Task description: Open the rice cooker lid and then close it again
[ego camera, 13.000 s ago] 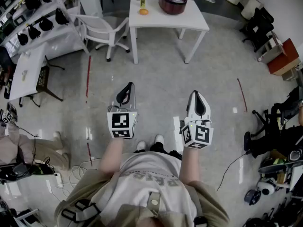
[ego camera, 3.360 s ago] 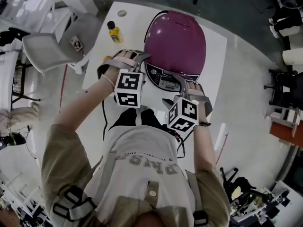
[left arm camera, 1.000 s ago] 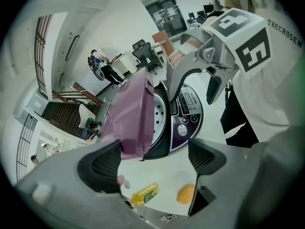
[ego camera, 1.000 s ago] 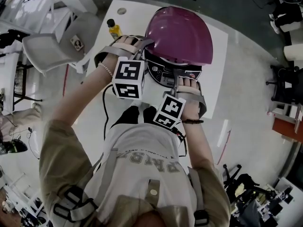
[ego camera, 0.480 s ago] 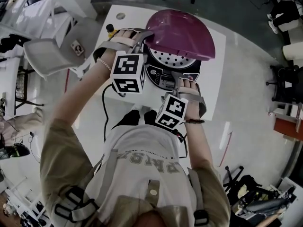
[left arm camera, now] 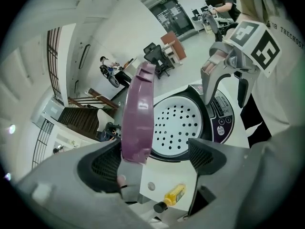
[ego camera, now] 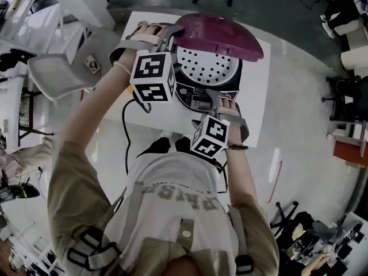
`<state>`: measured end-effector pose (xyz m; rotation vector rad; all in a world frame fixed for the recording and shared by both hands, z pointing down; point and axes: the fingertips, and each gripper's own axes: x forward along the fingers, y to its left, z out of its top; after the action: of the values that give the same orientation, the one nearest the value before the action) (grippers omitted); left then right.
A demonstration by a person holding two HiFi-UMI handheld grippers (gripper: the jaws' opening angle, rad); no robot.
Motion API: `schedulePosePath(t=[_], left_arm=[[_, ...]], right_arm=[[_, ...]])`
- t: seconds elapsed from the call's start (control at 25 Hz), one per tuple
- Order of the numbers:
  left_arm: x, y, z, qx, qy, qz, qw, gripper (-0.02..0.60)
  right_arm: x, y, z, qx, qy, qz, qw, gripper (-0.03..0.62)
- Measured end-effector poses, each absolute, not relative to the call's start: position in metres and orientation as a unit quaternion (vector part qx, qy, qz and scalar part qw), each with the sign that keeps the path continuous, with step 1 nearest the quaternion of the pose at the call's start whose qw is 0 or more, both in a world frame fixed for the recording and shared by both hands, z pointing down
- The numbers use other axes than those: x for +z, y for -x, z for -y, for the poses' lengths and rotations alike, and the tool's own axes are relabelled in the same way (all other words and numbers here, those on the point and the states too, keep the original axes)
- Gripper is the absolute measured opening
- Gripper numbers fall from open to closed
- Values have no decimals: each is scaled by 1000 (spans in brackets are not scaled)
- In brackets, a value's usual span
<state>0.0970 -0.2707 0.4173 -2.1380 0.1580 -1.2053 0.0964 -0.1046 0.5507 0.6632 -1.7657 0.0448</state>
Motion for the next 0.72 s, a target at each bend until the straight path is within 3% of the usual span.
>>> schedulePosePath(t=[0.72], left_arm=[[392,-114,315,-454,823,-74,334,454]], right_arm=[[547,-99,103,28,-264,766,585,448]])
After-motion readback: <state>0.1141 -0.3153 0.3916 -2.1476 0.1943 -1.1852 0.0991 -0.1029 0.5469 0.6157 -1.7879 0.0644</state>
